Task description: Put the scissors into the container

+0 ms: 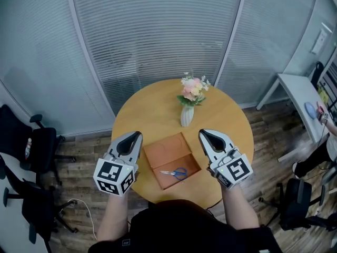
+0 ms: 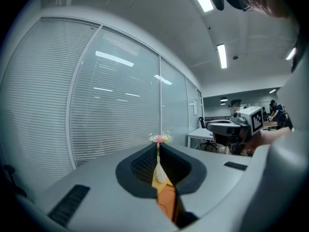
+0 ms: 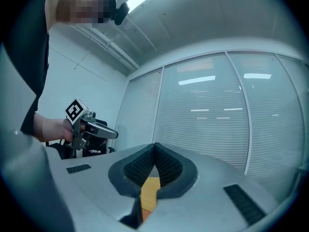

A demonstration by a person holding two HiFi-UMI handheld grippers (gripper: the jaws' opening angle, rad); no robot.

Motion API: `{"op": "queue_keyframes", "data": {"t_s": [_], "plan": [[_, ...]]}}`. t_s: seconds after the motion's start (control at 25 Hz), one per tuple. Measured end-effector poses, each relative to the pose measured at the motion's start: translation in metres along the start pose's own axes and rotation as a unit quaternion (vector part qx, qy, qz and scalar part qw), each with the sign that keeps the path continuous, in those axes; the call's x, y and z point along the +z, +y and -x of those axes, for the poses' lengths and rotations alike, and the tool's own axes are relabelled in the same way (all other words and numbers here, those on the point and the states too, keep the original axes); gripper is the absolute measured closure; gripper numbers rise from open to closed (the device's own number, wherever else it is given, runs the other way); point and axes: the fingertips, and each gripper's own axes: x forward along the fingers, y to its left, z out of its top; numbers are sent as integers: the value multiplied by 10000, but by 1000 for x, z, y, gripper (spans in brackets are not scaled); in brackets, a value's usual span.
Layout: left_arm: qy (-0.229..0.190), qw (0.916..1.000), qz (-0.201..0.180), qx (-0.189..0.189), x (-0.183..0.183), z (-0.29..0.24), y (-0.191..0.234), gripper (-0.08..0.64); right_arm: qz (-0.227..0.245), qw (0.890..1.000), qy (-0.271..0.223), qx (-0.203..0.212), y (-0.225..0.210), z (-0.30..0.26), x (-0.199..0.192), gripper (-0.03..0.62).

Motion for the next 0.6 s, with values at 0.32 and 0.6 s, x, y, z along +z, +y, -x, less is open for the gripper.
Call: {"op": "queue_keyframes", "data": {"t_s": [0.32,0.6], "plan": [[14,10000,8,-70,0,-3,-5,534,-108,9999,75,2,1,0,-7,557],[26,9999,-21,-141,-2,-8,-12,534,-187,9998,107,-5,-7,4,-11,557]]}}
